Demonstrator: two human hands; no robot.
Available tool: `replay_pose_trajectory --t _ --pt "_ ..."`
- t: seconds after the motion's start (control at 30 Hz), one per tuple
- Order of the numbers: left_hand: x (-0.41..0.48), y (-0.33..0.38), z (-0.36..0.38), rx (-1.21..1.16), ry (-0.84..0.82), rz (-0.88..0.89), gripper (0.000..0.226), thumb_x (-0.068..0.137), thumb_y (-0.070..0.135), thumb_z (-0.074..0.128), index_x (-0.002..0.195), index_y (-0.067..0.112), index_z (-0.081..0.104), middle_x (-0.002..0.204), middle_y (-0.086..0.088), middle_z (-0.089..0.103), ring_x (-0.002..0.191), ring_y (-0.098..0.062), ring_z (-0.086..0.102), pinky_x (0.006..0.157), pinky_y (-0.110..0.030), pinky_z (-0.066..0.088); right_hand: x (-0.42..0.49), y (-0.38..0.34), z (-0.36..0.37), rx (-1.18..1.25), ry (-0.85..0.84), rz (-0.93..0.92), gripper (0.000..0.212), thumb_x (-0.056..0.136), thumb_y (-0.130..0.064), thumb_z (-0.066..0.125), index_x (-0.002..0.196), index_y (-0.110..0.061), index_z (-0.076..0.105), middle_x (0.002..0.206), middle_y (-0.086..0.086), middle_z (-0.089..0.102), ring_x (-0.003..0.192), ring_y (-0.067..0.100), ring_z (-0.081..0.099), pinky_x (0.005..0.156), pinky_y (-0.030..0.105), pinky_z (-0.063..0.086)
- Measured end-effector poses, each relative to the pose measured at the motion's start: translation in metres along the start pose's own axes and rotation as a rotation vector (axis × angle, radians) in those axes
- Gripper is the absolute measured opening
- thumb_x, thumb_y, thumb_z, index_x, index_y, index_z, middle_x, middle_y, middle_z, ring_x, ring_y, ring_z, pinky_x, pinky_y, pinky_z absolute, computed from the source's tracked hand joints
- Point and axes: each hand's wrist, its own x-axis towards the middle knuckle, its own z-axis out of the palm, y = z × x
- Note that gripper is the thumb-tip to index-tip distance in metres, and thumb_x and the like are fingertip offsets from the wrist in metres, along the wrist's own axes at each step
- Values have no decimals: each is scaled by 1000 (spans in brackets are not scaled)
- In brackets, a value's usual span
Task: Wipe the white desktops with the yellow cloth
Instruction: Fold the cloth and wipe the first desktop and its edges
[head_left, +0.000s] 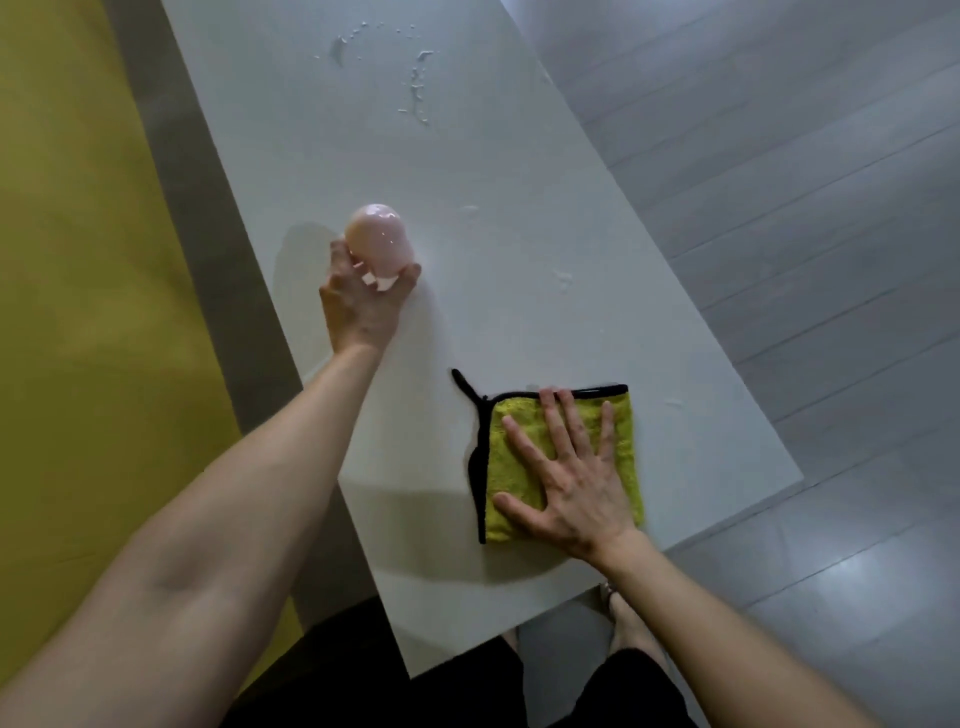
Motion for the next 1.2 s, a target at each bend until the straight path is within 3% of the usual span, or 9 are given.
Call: replay_pose_trajectory --t 0.13,0.23,0.33,0.47,0.7,0.87,1.0,1.07,1.2 --pt "2 -16 -21 36 -136 -47 97 81 42 94 157 19 38 148 -8 61 129 -22 65 107 -38 56 24 -31 -1 -23 -40 -178 94 97 -90 28 173 -41 1 179 17 -18 167 37 -15 126 77 5" --pt "-43 -33 -40 247 -174 -40 77 92 33 79 159 21 42 151 -9 56 135 -25 58 108 -36 51 35 -57 0 -55 -51 -319 91 100 -87 27 173 -40 1 180 15 -19 166 37 -18 127 76 -1" --pt "-102 -44 -52 447 -234 107 55 102 25 65 154 21 49 151 -10 54 139 -30 52 115 -49 49 34 -69 1 -69 -62 -356 87 101 -85 25 173 -40 5 180 15 -18 166 37 -20 127 76 -1" --pt "-158 -43 -48 545 -306 187 45 109 35 50 152 21 54 152 -9 56 139 -33 51 116 -57 44 19 -51 -1 -39 -71 -356 84 102 -83 28 173 -40 14 181 12 -12 167 34 -18 128 74 1" --pt "-187 -17 -21 870 -631 -16 73 107 64 44 171 42 14 182 -7 -2 167 -36 6 129 -62 22 -54 94 -15 -78 -70 -234 89 100 -86 33 173 -41 11 183 3 -9 169 26 -11 131 70 6" --pt "-198 12 -4 946 -633 -5 102 93 79 58 172 34 11 181 -9 2 168 -32 4 131 -59 21 -23 179 -30 -109 -33 -75 92 95 -88 38 172 -40 22 183 4 1 169 26 -3 130 69 7" --pt "-199 30 22 939 -658 107 102 95 59 67 172 38 3 182 -2 -6 169 -25 -1 134 -53 17 39 146 -34 -97 42 28 90 97 -87 30 173 -40 18 182 12 0 169 32 -4 131 68 3" --pt "-190 32 32 944 -686 87 102 94 46 65 172 41 -1 182 -1 -11 168 -28 -6 134 -56 15 31 114 -25 -82 67 -47 86 99 -85 31 172 -42 18 182 15 -2 168 36 -5 130 69 4" --pt "-186 25 38 938 -774 33 147 64 73 89 170 43 -9 180 -7 -20 166 -35 -16 134 -59 14 -45 85 -11 -57 -1 -289 82 102 -81 28 173 -42 13 181 13 -10 167 34 -15 131 67 3"
